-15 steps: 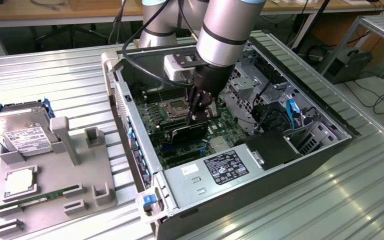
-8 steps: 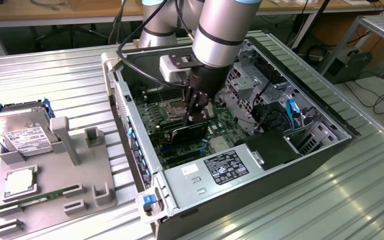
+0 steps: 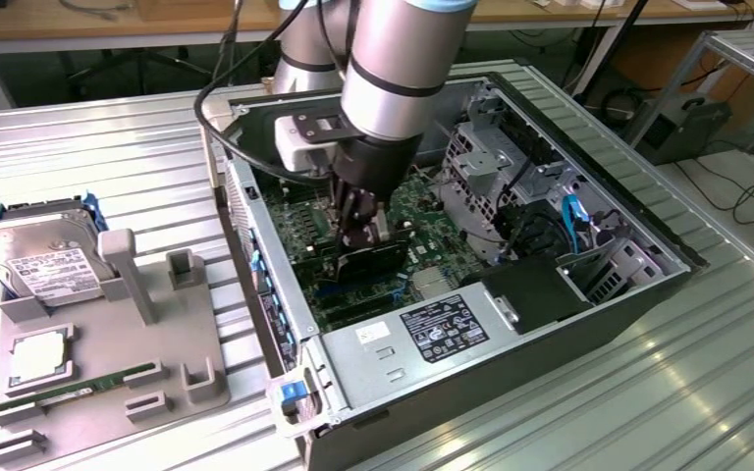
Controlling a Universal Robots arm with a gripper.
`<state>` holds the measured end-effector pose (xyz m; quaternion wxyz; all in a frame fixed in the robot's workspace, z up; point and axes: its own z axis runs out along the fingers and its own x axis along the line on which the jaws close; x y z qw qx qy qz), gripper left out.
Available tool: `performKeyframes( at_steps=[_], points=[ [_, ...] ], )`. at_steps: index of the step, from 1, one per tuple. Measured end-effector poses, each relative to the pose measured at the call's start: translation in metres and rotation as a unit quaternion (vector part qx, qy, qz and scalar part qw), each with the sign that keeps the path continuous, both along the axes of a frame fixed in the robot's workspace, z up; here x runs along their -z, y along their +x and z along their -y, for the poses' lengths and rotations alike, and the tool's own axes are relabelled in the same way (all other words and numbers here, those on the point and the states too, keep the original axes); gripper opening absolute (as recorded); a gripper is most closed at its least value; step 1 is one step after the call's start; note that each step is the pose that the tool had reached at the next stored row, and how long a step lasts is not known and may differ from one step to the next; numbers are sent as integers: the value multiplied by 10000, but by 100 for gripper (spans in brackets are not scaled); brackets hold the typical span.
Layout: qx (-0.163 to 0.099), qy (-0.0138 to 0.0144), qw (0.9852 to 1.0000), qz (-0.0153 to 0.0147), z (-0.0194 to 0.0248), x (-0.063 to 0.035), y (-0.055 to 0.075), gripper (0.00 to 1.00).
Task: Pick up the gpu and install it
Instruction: 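Press down on the gpu until it lock into place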
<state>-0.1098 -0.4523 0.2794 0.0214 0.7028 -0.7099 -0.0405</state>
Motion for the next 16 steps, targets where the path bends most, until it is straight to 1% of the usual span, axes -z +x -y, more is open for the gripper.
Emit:
performKeyframes(
  at_steps=[2, 5, 7, 16],
  points=[
    [0, -1, 10000, -1, 1, 19, -33, 11],
    [0, -6, 10000, -3, 1, 73, -79, 11],
    [0, -4, 10000, -2, 1, 93, -90, 11],
    [1, -2, 10000, -1, 2, 105, -99, 11]
  ],
)
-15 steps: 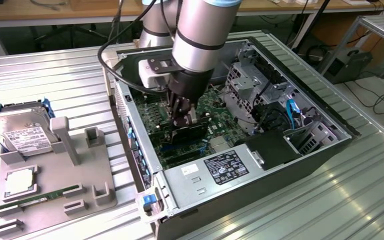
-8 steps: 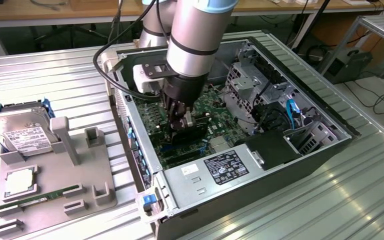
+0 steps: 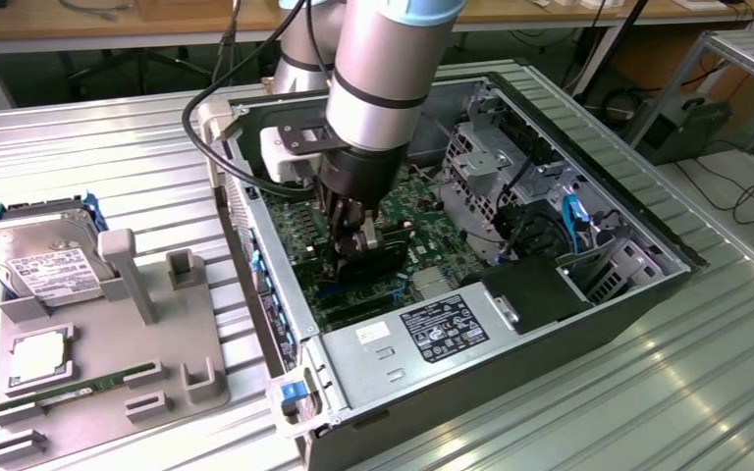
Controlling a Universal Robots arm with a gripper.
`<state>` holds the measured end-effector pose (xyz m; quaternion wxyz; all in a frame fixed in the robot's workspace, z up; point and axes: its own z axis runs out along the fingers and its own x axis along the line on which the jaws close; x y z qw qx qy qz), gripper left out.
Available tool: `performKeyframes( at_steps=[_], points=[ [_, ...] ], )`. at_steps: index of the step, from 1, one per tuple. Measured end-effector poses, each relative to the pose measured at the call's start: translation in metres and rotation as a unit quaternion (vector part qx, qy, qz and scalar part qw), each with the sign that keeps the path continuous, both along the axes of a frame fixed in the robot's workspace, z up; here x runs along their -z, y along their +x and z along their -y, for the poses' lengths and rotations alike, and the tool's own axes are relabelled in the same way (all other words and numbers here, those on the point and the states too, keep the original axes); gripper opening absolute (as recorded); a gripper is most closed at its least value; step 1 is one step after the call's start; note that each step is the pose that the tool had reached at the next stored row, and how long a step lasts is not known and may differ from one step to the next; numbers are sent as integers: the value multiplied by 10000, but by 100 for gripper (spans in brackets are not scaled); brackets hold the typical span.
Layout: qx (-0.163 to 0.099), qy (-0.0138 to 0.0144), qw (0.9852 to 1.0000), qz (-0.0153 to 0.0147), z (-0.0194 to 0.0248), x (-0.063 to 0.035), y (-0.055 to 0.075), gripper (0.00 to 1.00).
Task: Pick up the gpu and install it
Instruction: 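Press down on the gpu until it lock into place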
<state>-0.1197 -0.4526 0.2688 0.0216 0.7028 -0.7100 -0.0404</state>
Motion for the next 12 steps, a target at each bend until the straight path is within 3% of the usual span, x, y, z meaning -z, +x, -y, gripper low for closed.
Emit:
performKeyframes(
  at_steps=[7, 12],
  points=[
    [-1, 0, 10000, 0, 36, 0, 0, 11],
    [0, 1, 10000, 0, 39, 0, 2, 11]
  ],
)
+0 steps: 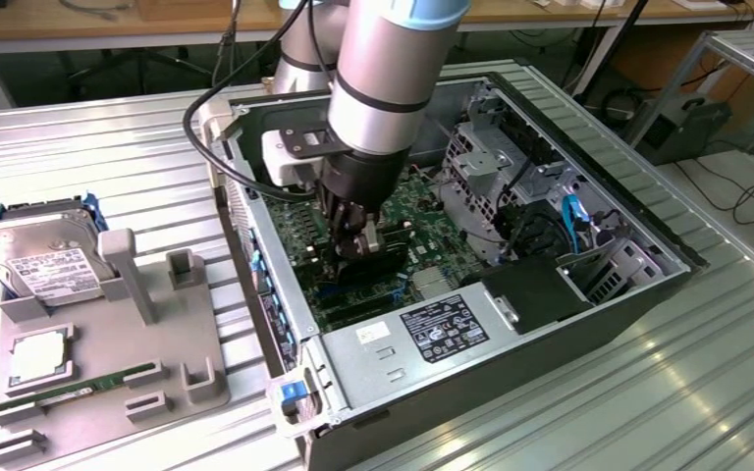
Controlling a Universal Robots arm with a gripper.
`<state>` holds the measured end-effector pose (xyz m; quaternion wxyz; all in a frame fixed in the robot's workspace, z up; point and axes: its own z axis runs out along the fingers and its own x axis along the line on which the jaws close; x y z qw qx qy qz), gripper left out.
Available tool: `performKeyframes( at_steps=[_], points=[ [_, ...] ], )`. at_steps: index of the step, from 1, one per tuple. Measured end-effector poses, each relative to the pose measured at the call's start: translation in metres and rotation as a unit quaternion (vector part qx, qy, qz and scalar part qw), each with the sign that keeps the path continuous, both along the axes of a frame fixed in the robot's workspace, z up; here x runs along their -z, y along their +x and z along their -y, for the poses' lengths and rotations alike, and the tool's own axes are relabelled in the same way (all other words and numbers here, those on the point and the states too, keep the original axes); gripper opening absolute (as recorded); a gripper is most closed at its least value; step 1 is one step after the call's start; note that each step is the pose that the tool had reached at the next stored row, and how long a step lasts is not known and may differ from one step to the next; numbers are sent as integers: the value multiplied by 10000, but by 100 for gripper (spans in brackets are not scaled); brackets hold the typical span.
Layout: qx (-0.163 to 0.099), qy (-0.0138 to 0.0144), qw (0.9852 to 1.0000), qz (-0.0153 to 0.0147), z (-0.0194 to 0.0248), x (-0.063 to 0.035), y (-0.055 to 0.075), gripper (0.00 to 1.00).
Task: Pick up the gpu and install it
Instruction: 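Press down on the gpu until it lock into place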
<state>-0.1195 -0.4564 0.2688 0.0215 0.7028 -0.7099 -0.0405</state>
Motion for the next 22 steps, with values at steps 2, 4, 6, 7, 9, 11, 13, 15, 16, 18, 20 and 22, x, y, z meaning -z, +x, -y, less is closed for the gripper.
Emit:
performKeyframes(
  at_steps=[2, 4, 6, 7, 9, 11, 13, 15, 16, 18, 20, 22],
  points=[
    [0, 1, 10000, 2, 0, -10, 6, 11],
    [0, 0, 10000, 4, -2, -34, 10, 11],
    [0, -12, 10000, 0, -1, -82, 16, 11],
    [0, -13, 10000, 1, -2, -107, 18, 11],
    [-1, -14, 10000, 1, -2, -159, 28, 11],
    [0, -13, 10000, -4, -2, -184, 61, 11],
    [0, -14, 10000, -20, -2, -197, 116, 11],
    [-1, -13, 10000, -41, -2, -201, 183, 11],
    [-1, -14, 10000, -51, -2, -202, 211, 11],
    [-1, -14, 10000, -88, -2, -205, 306, 11],
    [-1, -15, 9999, -107, -1, -213, 355, 11],
    [0, -15, 9999, -119, -1, -223, 396, 11]
  ],
)
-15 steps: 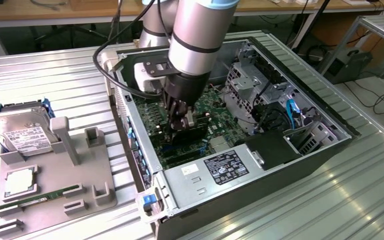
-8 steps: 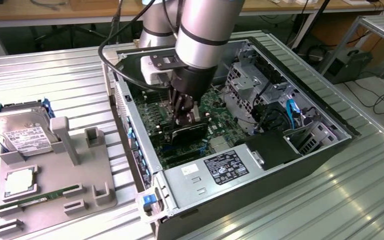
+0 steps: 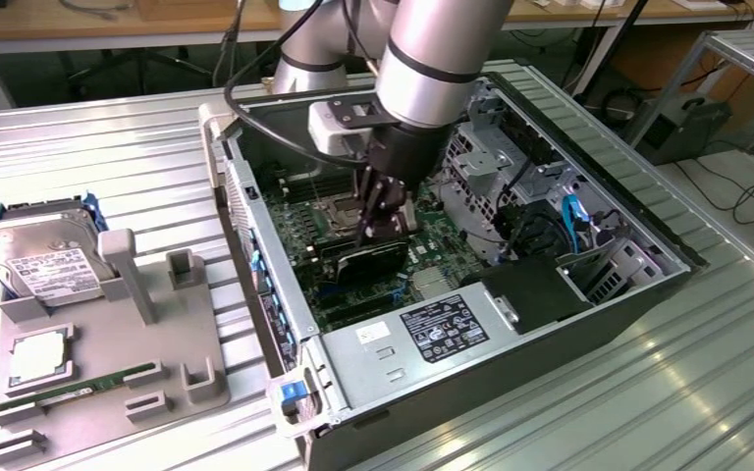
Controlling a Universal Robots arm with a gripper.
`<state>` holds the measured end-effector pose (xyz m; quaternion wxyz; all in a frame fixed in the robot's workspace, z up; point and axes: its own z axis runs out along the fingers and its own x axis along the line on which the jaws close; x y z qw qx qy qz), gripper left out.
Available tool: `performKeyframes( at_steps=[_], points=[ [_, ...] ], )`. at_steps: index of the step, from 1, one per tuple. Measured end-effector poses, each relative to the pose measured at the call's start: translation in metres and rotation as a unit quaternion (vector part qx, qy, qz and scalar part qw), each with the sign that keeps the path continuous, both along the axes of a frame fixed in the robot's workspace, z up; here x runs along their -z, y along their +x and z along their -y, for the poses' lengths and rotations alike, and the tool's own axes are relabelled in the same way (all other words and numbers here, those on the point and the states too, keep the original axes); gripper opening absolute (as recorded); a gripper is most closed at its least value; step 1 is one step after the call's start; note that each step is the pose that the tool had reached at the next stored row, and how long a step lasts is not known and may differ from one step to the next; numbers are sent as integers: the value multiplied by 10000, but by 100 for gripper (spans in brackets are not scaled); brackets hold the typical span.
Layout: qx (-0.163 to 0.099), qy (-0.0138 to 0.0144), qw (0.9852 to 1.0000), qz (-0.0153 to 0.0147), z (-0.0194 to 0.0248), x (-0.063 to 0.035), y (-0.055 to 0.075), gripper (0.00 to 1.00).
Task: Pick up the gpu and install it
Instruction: 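Press down on the gpu until it lock into place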
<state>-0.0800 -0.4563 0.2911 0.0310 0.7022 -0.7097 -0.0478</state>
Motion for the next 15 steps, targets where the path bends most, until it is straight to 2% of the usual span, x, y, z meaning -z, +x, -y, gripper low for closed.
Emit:
performKeyframes(
  at_steps=[8, 15],
  points=[
    [-1, 1, 10000, -20, 0, -94, 90, 11],
    [0, 1, 10000, -22, 0, -101, 94, 11]
  ],
)
